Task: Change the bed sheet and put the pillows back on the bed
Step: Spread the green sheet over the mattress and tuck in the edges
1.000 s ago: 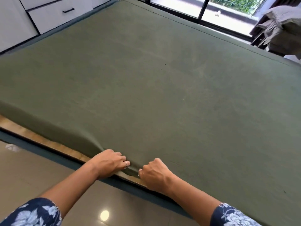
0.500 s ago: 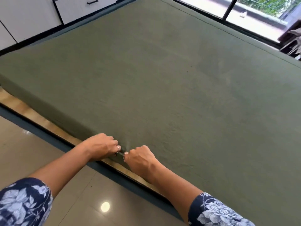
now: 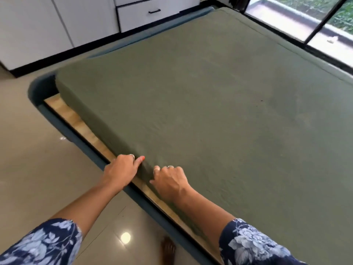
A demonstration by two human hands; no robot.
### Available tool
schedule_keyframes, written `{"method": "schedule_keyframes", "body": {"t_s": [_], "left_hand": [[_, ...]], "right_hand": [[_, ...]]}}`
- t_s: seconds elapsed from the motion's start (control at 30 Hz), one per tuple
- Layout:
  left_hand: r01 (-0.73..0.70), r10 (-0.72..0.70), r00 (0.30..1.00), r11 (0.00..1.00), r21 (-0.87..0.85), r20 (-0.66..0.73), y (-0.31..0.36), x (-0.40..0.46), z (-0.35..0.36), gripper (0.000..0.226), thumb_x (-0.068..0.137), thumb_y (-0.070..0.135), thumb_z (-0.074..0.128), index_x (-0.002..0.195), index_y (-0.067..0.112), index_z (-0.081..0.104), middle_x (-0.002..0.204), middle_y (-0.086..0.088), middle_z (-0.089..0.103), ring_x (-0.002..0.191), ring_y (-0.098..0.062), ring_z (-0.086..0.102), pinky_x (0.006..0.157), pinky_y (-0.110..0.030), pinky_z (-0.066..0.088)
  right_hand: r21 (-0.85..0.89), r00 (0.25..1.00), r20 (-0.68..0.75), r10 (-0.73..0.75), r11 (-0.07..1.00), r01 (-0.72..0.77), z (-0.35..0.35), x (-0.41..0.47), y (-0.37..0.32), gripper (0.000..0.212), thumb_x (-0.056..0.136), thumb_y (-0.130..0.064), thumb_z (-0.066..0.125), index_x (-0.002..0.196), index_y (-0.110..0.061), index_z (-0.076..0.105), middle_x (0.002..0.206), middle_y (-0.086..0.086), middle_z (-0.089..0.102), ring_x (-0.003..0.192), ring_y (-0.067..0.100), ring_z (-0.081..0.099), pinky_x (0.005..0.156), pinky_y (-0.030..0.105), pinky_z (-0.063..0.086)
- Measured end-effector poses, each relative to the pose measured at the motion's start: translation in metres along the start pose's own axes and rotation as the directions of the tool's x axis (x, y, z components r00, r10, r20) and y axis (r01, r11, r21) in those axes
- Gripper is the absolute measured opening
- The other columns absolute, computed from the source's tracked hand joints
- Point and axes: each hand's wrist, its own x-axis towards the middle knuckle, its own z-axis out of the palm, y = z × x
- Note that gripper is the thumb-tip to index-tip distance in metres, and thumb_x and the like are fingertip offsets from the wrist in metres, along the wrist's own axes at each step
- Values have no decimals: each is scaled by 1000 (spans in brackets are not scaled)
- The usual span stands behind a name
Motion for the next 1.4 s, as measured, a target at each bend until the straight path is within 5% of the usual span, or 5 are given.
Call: {"method": "schedule_keyframes", "body": {"t_s": [0.13,0.3,0.57,1.03,1.4], "left_hand": [[389,-442,897,804,-450,-14,-12,33,-12,52,98,49,41,71,6,52,82,-12,60,95,-36,58,71,-35,40],[476,-637,771,577,-664,-1,-31,88,-23,56,93,53,49,92,-2,60,99,-19,67,92,-39,64,82,-44,54],[462,-623,779,645,-609,-68,-51,88,-26,39,100,23,47,64,11,38,68,-9,48,74,-30,46,61,-33,24],[534,-772,615,558,-636,-161,-110,224,-105,53,101,42,40,116,-7,54,124,-28,55,114,-43,52,91,-45,41],[384,-610,771,674,-631,-184,-144,239,-114,33,103,23,41,101,-6,57,111,-30,61,104,-45,53,89,-46,40]], "right_hand": [[1,1000,-29,6,1000,-6,-12,56,-13,40,100,-44,38,121,-11,47,114,11,64,105,29,61,67,35,33],[-25,992,73,-101,994,103,-25,105,-15,41,103,-42,33,124,-10,47,109,6,67,99,27,65,63,33,33],[135,943,189,-274,958,251,-27,115,-14,22,98,-13,40,118,-11,49,99,10,69,91,35,65,46,29,18],[148,993,42,-113,983,105,-57,252,-53,40,101,-45,36,122,-12,44,113,12,63,105,30,60,66,34,32],[187,954,299,-41,982,-16,-80,270,-82,20,94,-5,47,113,-6,51,107,12,66,96,35,63,47,29,15]]}}
